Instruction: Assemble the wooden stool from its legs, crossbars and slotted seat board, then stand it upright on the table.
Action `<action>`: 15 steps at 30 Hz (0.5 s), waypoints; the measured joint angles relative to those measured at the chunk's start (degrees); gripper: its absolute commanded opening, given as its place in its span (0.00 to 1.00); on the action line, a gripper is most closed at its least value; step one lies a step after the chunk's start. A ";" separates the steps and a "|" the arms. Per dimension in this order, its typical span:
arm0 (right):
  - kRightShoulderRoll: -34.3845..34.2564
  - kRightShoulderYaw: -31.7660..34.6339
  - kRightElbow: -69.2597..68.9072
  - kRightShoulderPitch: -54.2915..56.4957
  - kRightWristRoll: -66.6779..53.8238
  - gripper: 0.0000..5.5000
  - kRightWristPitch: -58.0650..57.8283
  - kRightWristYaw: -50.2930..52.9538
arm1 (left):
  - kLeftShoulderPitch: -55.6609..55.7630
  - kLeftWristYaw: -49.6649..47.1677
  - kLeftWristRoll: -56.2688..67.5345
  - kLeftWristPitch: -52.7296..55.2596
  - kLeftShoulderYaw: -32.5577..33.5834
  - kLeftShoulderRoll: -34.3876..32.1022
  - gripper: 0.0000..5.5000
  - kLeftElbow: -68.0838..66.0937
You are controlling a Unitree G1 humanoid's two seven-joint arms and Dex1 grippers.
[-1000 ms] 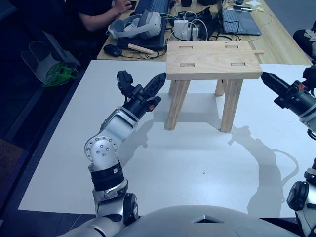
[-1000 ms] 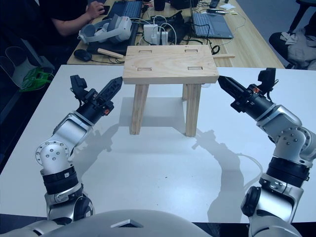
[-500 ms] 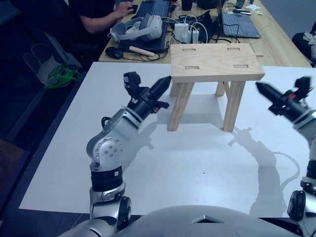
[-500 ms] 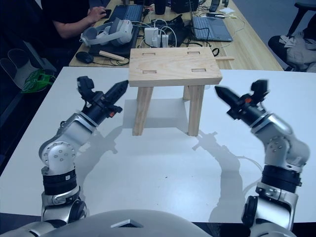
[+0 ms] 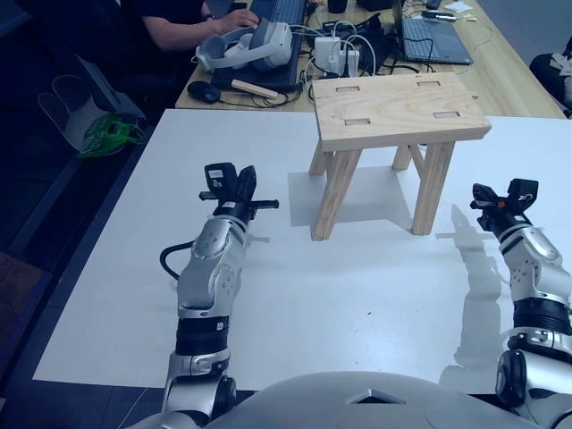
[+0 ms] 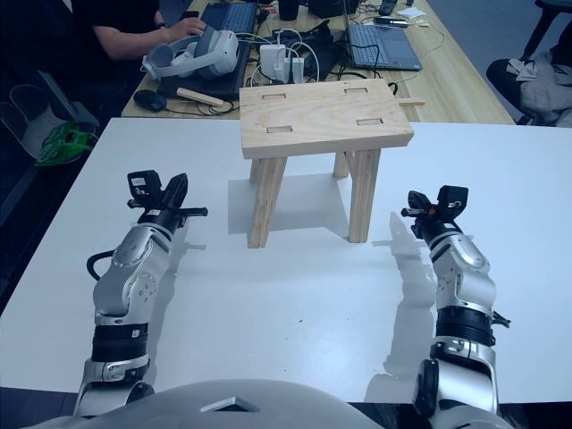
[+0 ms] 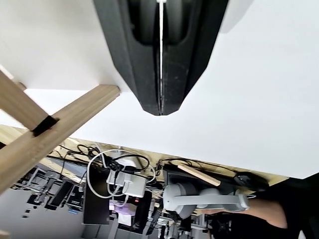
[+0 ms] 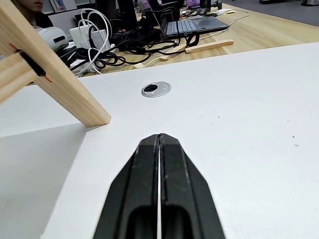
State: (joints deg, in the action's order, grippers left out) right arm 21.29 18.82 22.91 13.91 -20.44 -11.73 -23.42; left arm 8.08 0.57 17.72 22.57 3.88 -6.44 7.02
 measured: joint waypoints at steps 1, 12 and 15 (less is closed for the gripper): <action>-0.65 -0.58 -0.08 -0.03 0.51 0.00 0.83 0.39 | 0.38 0.16 -0.36 -0.90 0.01 0.16 0.00 -0.99; -2.91 -4.35 0.74 0.41 7.47 0.00 8.52 5.46 | 3.50 2.02 -2.81 -10.12 0.64 2.28 0.00 -5.18; -2.96 -5.32 2.73 2.38 8.71 0.00 9.71 6.15 | 2.52 2.08 -2.50 -11.56 1.62 3.10 0.00 -4.37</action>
State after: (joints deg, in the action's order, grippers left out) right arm 18.33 13.49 25.63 16.29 -11.74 -2.02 -17.27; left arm 10.61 2.64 15.22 11.00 5.50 -3.35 2.65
